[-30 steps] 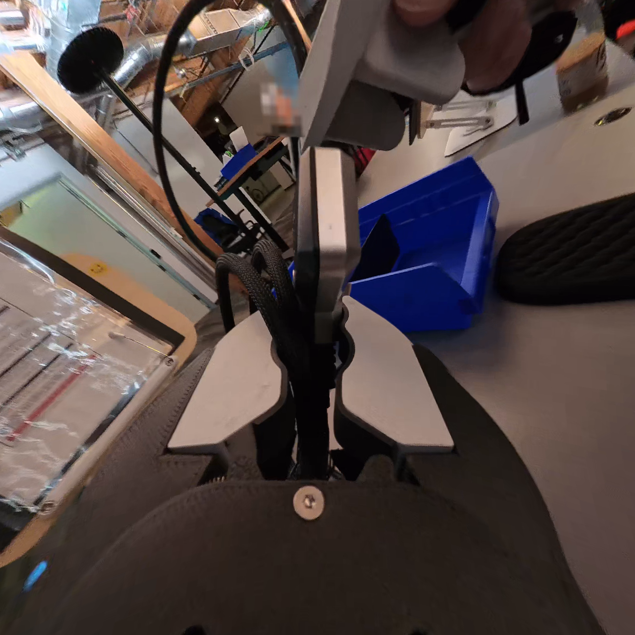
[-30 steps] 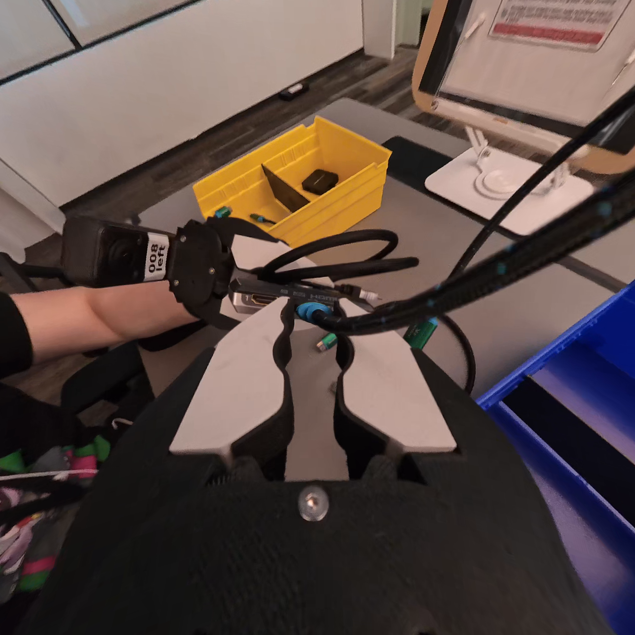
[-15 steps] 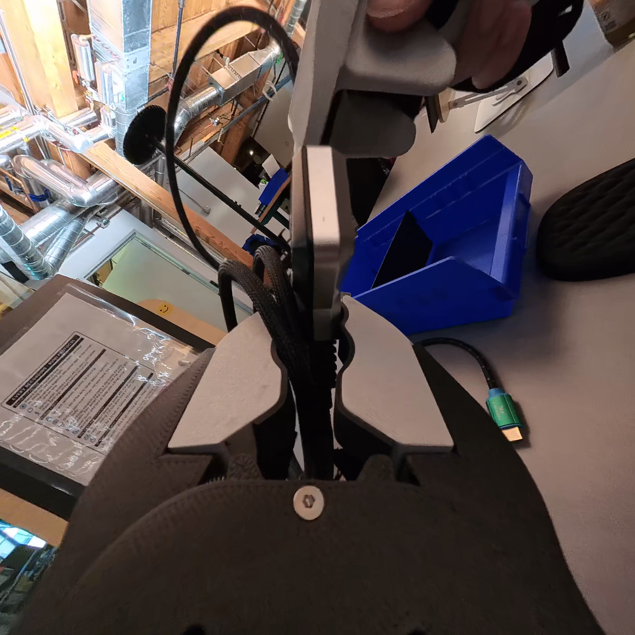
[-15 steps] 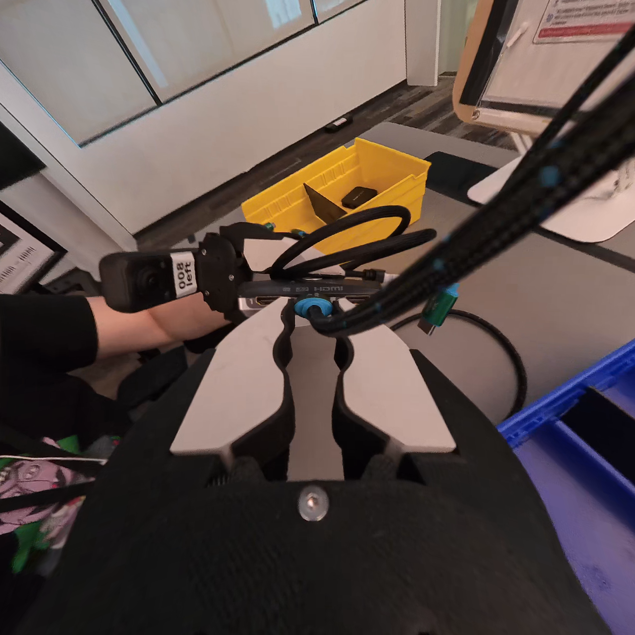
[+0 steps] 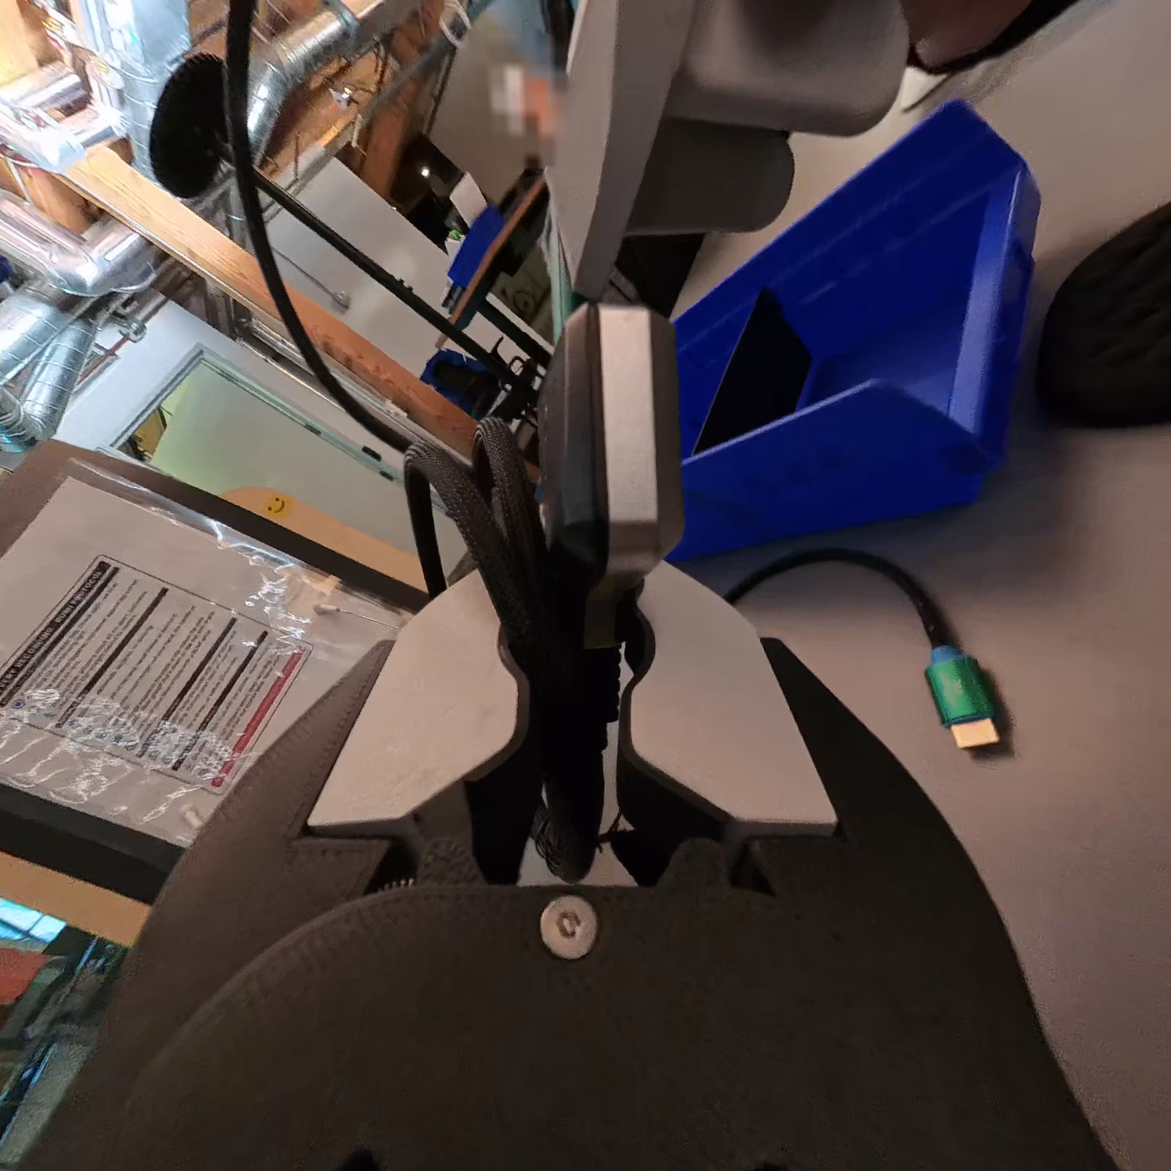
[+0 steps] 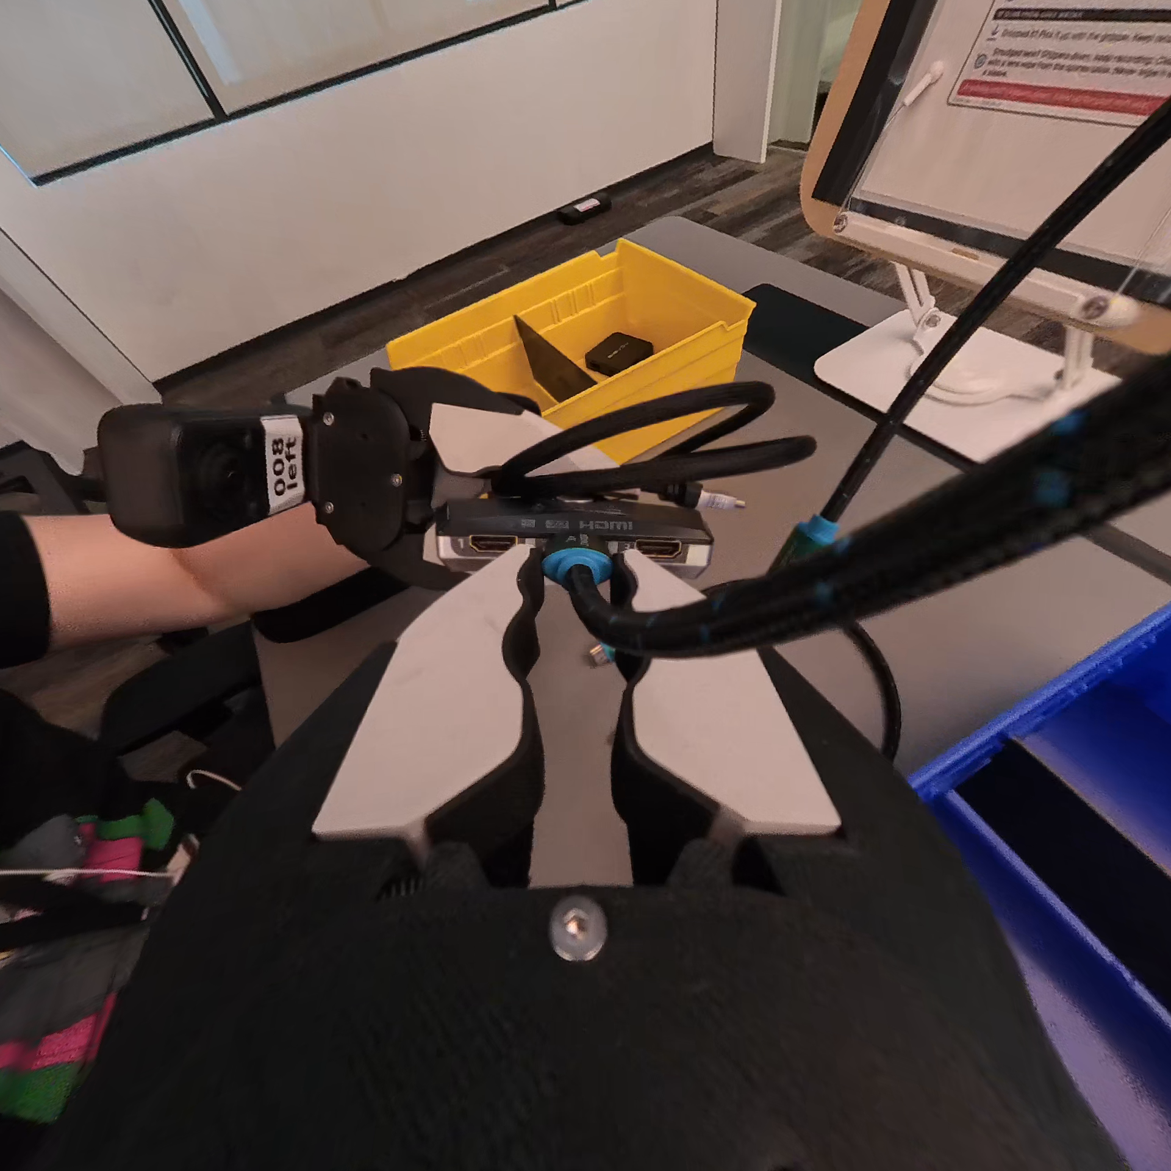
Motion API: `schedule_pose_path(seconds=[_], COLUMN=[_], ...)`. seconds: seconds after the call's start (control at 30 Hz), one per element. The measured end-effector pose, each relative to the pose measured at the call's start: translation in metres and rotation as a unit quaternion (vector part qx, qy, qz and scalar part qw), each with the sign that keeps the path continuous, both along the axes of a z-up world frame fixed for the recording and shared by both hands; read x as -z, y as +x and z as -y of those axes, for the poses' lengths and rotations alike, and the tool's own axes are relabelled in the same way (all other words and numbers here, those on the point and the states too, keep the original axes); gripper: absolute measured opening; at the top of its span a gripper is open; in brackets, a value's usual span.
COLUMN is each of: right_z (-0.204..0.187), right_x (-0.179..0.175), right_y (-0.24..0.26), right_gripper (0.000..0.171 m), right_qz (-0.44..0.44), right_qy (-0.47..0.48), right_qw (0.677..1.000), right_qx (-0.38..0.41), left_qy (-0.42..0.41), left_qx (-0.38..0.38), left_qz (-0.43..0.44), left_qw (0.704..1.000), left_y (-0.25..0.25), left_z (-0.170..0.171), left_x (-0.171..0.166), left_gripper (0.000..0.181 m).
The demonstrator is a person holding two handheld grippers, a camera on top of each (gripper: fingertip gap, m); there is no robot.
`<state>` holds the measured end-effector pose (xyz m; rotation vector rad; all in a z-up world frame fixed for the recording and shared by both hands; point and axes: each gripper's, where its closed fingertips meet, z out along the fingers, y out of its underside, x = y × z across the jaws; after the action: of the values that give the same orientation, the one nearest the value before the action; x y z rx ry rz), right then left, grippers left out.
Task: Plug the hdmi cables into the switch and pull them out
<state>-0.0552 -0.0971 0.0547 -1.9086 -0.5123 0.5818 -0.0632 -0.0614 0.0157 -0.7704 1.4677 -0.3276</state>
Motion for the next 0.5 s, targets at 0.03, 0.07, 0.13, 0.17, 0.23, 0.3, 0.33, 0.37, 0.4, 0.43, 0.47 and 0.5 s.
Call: schedule_pose_path(seconds=[0.03,0.07,0.13,0.17,0.23,0.3,0.33,0.37,0.4,0.43,0.47,0.5], right_z=[-0.007,-0.015,-0.034,-0.044,-0.063,-0.08,-0.087,-0.094,-0.1,-0.107,-0.113,-0.118], right_x=[0.001,0.003,0.006,0.009,0.017,0.026,0.032,0.038,0.041,0.044,0.047,0.052], right_y=[0.0,0.0,0.0,0.001,0.003,0.004,0.005,0.005,0.007,0.008,0.01,0.01], right_gripper=[0.022,0.022,0.022,0.022,0.022,0.021,0.021,0.022,0.022,0.022,0.022,0.022], right_qz=[-0.004,-0.014,-0.05,-0.066,-0.111,-0.155,-0.164,-0.171,-0.183,-0.194,-0.196,-0.188], right_qy=[0.003,0.005,0.001,-0.004,-0.025,-0.043,-0.047,-0.05,-0.051,-0.049,-0.043,-0.039], right_qw=[1.0,1.0,0.999,0.998,0.993,0.987,0.985,0.984,0.981,0.98,0.979,0.981], right_qx=[-0.003,-0.005,-0.01,-0.015,-0.023,-0.024,-0.022,-0.021,-0.021,-0.02,-0.017,-0.015], left_qy=[-0.009,-0.033,-0.086,-0.101,-0.122,-0.157,-0.181,-0.204,-0.224,-0.243,-0.264,-0.287], left_qx=[0.004,0.005,-0.012,-0.027,-0.072,-0.077,-0.055,-0.034,-0.021,-0.011,0.001,0.014], left_qz=[-0.004,-0.007,-0.018,-0.023,-0.038,-0.04,-0.031,-0.02,-0.011,-0.003,0.006,0.016], left_qw=[1.0,0.999,0.996,0.994,0.989,0.984,0.981,0.978,0.974,0.97,0.964,0.958], left_y=[0.0,0.0,0.0,-0.001,-0.004,-0.006,-0.007,-0.01,-0.013,-0.018,-0.023,-0.028], left_z=[-0.005,-0.011,-0.026,-0.034,-0.054,-0.063,-0.062,-0.061,-0.063,-0.066,-0.067,-0.069], left_x=[0.003,0.007,0.014,0.017,0.022,0.021,0.016,0.01,0.003,-0.005,-0.013,-0.022], left_gripper=[0.021,0.024,0.029,0.036,0.052,0.081,0.083,0.085,0.087,0.088,0.09,0.092])
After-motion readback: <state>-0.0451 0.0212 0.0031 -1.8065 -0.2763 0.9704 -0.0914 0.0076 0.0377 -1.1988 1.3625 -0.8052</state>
